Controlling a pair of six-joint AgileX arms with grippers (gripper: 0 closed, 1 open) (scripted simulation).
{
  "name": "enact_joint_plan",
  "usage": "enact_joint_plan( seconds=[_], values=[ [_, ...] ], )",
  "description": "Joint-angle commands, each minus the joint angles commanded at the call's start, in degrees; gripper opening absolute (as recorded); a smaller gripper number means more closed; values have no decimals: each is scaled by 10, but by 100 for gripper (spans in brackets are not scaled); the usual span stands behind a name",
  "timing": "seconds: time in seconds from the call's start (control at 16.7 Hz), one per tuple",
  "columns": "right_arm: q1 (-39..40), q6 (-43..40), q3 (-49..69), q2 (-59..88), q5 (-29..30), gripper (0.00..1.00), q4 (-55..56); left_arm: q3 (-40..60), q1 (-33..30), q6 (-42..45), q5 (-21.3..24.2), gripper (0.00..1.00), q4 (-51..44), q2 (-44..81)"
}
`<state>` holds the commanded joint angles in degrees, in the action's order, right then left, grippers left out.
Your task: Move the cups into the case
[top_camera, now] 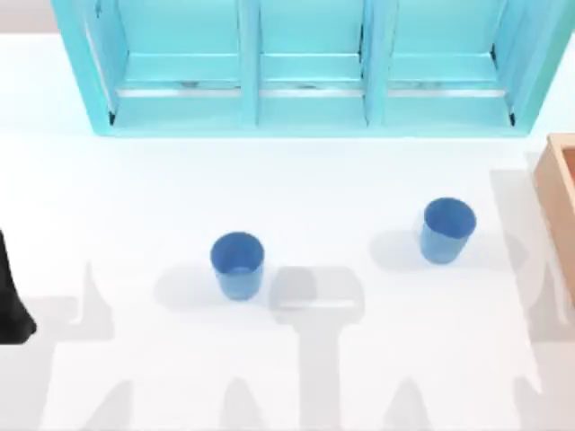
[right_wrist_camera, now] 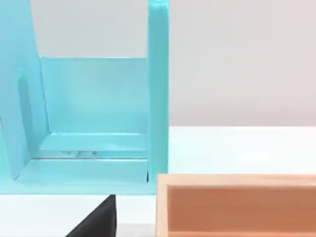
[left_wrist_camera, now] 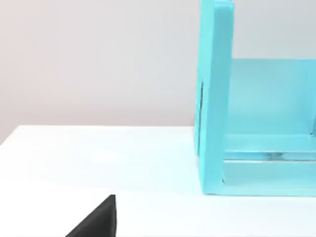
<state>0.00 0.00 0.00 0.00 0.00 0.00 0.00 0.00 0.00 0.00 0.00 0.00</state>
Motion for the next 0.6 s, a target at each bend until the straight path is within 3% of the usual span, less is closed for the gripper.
enact_joint_plan(
  seconds=[0.3,0.6],
  values=[
    [7,9,34,35,0,100,-30,0,0,0,0,100,0,0],
    [38,44,208,216,0,100,-159,0,0,0,0,100,0,0]
  ],
)
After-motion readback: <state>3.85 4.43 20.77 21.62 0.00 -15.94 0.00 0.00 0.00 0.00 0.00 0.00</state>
